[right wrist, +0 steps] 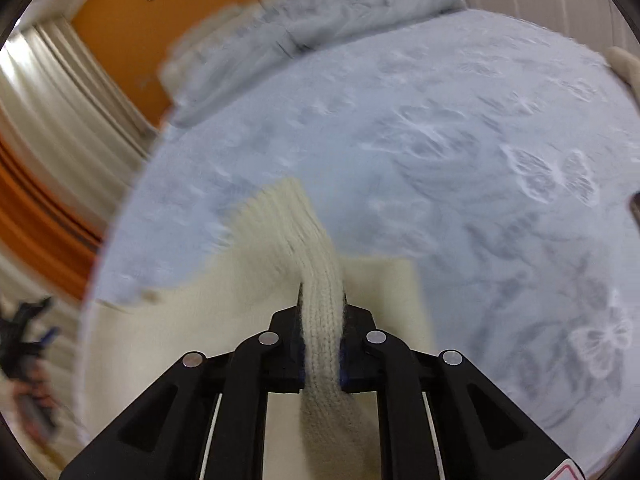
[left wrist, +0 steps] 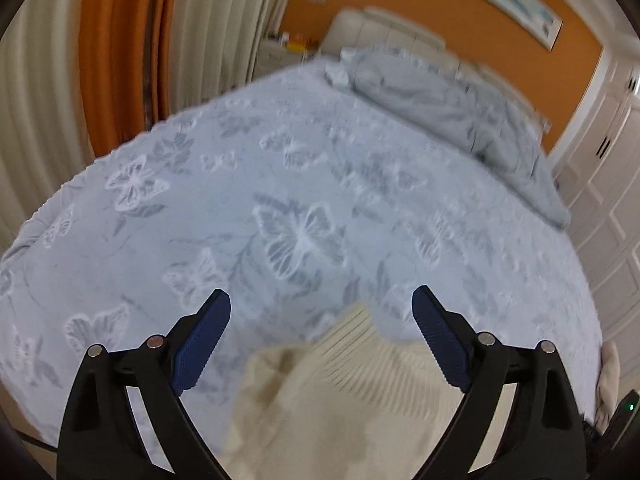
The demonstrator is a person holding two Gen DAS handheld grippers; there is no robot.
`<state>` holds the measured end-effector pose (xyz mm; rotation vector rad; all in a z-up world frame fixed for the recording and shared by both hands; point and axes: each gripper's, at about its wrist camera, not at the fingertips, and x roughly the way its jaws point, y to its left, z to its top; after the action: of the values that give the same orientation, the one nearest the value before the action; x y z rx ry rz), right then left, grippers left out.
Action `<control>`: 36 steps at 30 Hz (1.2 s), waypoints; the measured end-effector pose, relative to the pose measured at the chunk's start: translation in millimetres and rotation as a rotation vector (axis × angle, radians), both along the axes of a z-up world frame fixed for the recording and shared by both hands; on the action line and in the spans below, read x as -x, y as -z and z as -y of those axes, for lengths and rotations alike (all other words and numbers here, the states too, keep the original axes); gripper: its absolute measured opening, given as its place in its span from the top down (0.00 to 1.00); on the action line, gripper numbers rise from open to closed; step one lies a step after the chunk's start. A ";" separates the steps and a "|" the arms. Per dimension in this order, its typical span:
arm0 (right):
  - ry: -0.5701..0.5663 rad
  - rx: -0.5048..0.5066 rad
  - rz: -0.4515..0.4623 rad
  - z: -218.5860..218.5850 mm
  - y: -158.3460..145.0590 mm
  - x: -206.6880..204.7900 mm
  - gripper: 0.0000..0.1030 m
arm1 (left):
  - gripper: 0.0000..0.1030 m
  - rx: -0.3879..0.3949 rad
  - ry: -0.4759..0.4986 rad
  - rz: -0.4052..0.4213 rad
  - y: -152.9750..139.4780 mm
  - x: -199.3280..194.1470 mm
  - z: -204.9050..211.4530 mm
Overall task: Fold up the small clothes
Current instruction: 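Lay the hem over the collar with both grippers and open them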
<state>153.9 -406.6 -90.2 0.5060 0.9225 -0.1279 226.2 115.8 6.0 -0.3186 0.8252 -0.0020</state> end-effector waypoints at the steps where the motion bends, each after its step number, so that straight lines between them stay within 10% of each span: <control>1: -0.013 0.001 -0.060 0.4 11.0 -3.6 0.89 | 0.13 -0.001 0.015 -0.046 6.7 1.2 -3.2; 12: 0.001 0.097 -0.015 -38.0 -22.8 58.4 0.78 | 0.13 -0.095 0.069 -0.175 55.4 66.6 11.0; 16: 0.031 0.138 -0.068 -37.6 -11.0 74.5 0.46 | 0.13 -0.087 0.080 -0.194 61.8 75.9 15.3; 23: 0.039 0.137 -0.124 -41.7 7.2 84.0 0.42 | 0.13 -0.087 0.084 -0.212 64.7 86.8 19.0; 29: 0.027 0.130 -0.117 -39.2 7.8 84.9 0.88 | 0.13 -0.089 0.076 -0.219 65.1 94.2 18.9; 36: 0.040 0.068 0.024 -36.9 -28.0 99.3 0.92 | 0.13 -0.094 0.081 -0.218 62.3 99.5 19.5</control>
<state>54.6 -369.7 -62.1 0.4621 0.8820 -0.1882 126.7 96.2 -56.3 -0.1989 1.0511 -0.0042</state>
